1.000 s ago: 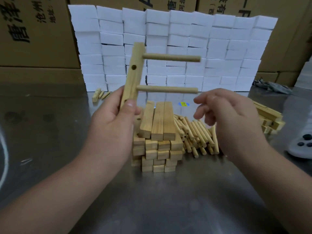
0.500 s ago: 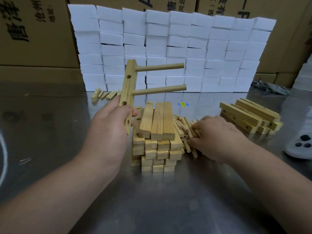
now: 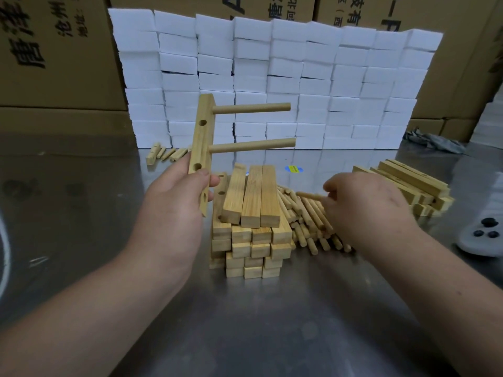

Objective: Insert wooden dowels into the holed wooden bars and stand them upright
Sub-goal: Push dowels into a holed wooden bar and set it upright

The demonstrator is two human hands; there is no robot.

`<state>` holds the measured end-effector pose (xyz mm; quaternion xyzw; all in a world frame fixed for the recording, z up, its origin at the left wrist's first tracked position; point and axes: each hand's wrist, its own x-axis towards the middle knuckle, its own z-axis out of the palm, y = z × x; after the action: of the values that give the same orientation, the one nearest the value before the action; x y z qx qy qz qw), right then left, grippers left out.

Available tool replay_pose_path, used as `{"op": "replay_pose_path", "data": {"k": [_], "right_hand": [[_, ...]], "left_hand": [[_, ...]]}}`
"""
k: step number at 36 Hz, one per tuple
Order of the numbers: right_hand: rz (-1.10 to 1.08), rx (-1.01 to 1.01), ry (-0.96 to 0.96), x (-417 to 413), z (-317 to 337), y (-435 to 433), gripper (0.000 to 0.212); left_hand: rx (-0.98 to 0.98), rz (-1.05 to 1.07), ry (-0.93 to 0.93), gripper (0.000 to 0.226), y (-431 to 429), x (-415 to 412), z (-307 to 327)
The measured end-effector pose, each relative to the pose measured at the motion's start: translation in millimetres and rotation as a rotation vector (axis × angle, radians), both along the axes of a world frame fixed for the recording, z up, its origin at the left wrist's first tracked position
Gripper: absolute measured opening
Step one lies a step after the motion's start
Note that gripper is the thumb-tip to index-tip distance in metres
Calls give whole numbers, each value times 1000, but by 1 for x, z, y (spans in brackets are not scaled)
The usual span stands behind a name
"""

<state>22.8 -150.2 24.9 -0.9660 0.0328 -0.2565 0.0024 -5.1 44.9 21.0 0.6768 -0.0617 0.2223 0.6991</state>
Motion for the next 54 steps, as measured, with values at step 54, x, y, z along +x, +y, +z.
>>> {"op": "replay_pose_path", "data": {"k": [54], "right_hand": [[835,309,-378,-33,-7,36,32]], "left_hand": [[-191,-239,-76,35,-1,3,-3]]}}
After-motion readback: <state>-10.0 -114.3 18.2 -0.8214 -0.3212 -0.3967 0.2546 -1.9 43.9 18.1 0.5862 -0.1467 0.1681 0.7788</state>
